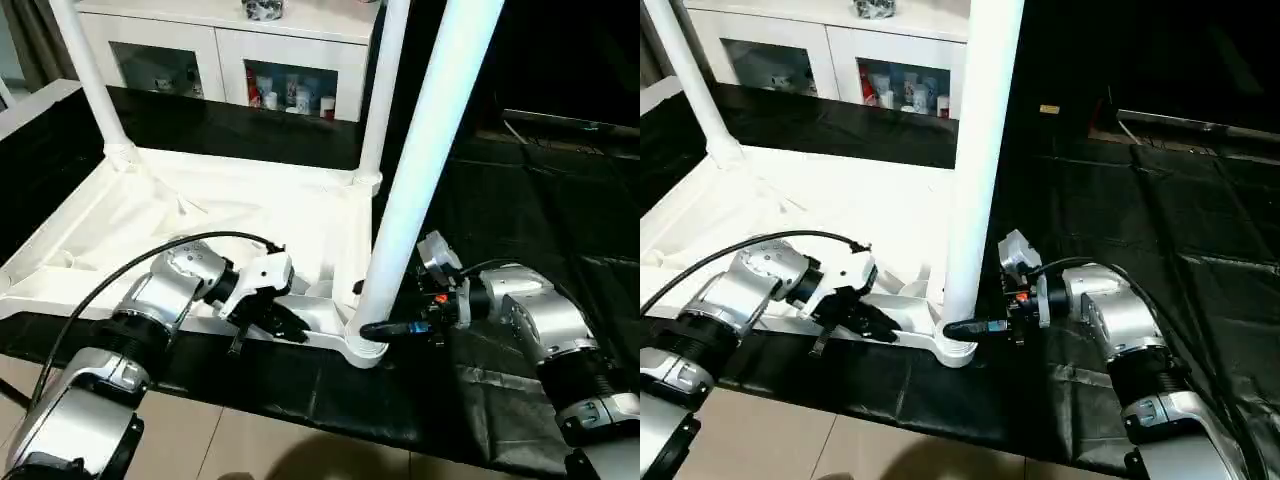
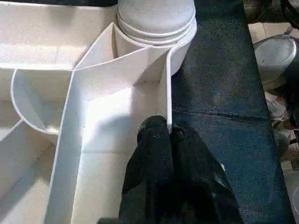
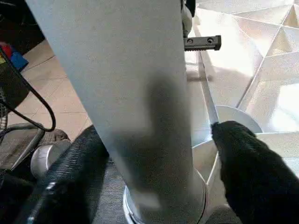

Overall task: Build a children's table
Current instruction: Rotate leg to tighten

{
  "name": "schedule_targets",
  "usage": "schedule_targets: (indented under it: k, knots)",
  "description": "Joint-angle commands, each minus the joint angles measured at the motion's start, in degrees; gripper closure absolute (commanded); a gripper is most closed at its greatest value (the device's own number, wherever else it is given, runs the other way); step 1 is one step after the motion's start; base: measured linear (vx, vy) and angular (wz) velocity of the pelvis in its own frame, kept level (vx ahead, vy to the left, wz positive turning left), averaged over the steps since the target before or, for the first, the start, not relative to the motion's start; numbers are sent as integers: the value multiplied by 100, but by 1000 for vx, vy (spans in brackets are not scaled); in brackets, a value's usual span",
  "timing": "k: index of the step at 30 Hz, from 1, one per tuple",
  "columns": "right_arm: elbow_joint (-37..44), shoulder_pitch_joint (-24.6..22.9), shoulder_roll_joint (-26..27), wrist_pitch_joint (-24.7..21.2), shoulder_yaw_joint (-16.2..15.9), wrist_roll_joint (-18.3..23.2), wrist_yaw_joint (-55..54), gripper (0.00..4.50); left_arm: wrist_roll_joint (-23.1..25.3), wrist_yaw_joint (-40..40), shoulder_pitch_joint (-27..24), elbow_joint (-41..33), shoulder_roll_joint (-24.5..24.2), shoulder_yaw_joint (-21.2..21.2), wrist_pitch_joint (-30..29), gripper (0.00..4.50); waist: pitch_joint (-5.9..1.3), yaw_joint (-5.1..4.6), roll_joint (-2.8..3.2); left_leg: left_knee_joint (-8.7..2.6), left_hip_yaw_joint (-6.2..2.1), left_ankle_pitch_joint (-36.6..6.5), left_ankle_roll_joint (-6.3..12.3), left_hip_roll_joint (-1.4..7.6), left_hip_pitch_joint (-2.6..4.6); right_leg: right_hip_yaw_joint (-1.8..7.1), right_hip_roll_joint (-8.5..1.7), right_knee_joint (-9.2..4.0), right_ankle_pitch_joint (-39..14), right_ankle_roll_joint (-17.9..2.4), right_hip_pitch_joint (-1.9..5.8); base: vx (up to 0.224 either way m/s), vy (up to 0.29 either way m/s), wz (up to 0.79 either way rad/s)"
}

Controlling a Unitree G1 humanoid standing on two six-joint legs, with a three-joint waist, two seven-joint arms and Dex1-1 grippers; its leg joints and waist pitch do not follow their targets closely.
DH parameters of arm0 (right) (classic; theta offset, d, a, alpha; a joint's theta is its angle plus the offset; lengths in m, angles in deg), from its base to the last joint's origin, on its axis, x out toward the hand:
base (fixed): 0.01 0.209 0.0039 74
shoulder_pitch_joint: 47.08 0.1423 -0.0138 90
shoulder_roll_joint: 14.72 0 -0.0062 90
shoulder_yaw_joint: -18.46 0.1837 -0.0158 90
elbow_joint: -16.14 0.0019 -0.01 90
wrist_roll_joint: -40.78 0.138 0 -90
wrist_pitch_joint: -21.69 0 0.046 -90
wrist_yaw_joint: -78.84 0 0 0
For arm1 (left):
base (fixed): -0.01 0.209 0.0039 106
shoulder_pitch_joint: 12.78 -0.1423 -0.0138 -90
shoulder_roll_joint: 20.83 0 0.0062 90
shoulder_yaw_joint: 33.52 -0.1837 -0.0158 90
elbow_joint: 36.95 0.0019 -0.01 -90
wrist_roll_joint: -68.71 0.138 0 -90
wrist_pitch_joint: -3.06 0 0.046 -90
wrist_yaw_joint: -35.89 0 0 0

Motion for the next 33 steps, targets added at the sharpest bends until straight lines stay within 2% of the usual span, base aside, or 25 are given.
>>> schedule_targets:
  k: [1, 7, 10, 12, 19, 22, 23, 24, 26, 27, 28, 30, 31, 33]
  knots:
    - [42, 2, -29, -1, -55, 6, 120, 122, -58, -240, -4, -255, 22, -146, 83, 450, -389, -40, 10, -352, 115, -1052, 272, -64, -41, 231, -210, -312, -1249, -1261, 378, 0, 0, 0]
    - [110, -31, -41, -56, -104, 73, 196, 174, -73, -228, -43, -320, 10, -166, 59, 450, -390, -42, 5, -352, 115, -1030, 276, -64, -46, 232, -212, -315, -1300, -1233, 381, 0, 0, 0]
    - [149, -42, -36, -94, -128, 90, 237, 185, -70, -212, -48, -306, 14, -167, 65, 450, -392, -45, 5, -349, 115, -1008, 284, -65, -48, 232, -209, -313, -1281, -1230, 381, 0, 0, 0]
    - [174, -53, -35, -114, -133, 92, 267, 214, -73, -197, -61, -322, 17, -173, 53, 450, -395, -41, 2, -347, 116, -985, 281, -68, -48, 233, -211, -311, -1277, -1225, 383, 0, 0, 0]
    - [258, -144, 18, -183, -160, 51, 39, 237, -105, 78, -106, -340, 94, -104, -128, 450, -390, -47, -13, -346, 122, -945, 285, -66, -50, 236, -204, -305, -1240, -1220, 377, 0, 0, 0]
    - [204, -153, 136, -245, -116, -69, -425, 240, -35, 475, -44, -210, 209, -22, -328, 450, -378, -45, -18, -350, 121, -1019, 244, -73, -44, 236, -212, -330, -1493, -1131, 371, 0, 0, 0]
    - [66, -129, 314, -192, -40, -269, -1091, 242, -31, 874, 43, -52, 364, 105, -548, 450, -347, -65, -25, -357, 126, -1151, 195, -92, -44, 230, -211, -389, -1900, -979, 355, 0, 0, 0]
    - [25, -114, 364, -212, -11, -306, -1268, 242, -33, 953, 62, -24, 397, 127, -582, 450, -347, -73, -25, -361, 110, -1223, 127, -105, -26, 219, -221, -418, -2218, -856, 347, 0, 0, 0]
    - [-126, -38, 633, -228, 115, -406, -1957, 247, 1, 1349, 152, 103, 543, 209, -759, 450, -336, -91, -46, -365, 112, -1247, 95, -121, -22, 213, -217, -457, -2489, -720, 333, 0, 0, 0]
    - [-157, -18, 713, -235, 152, -425, -2144, 249, 13, 1470, 176, 131, 583, 231, -813, 450, -331, -116, -42, -370, 96, -1318, 49, -139, -15, 197, -226, -492, -2787, -595, 327, 0, 0, 0]
    - [-214, 24, 833, -262, 190, -467, -2429, 250, 26, 1659, 223, 194, 652, 271, -897, 450, -333, -166, -43, -379, 75, -1338, 25, -139, -42, 182, -231, -499, -2911, -501, 350, 0, 0, 0]
    - [-371, 126, 1086, -243, 231, -581, -3013, 251, 69, 2060, 340, 372, 793, 337, -1034, 450, -329, -247, -43, -378, 68, -1381, 23, -150, -39, 170, -220, -524, -2985, -455, 323, 0, 0, 0]
    - [-448, 178, 1199, -234, 260, -624, -3283, 251, 90, 2236, 394, 458, 856, 363, -1094, 450, -334, -298, -69, -371, 63, -1392, 40, -161, -57, 159, -213, -531, -3005, -431, 336, 0, 0, 0]
    - [-668, 345, 1543, -316, 405, -691, -4152, 253, 109, 2661, 519, 644, 1021, 429, -1249, 450, -338, -338, -54, -364, 68, -1367, 58, -172, -56, 160, -210, -541, -3014, -420, 321, 0, 0, 0]
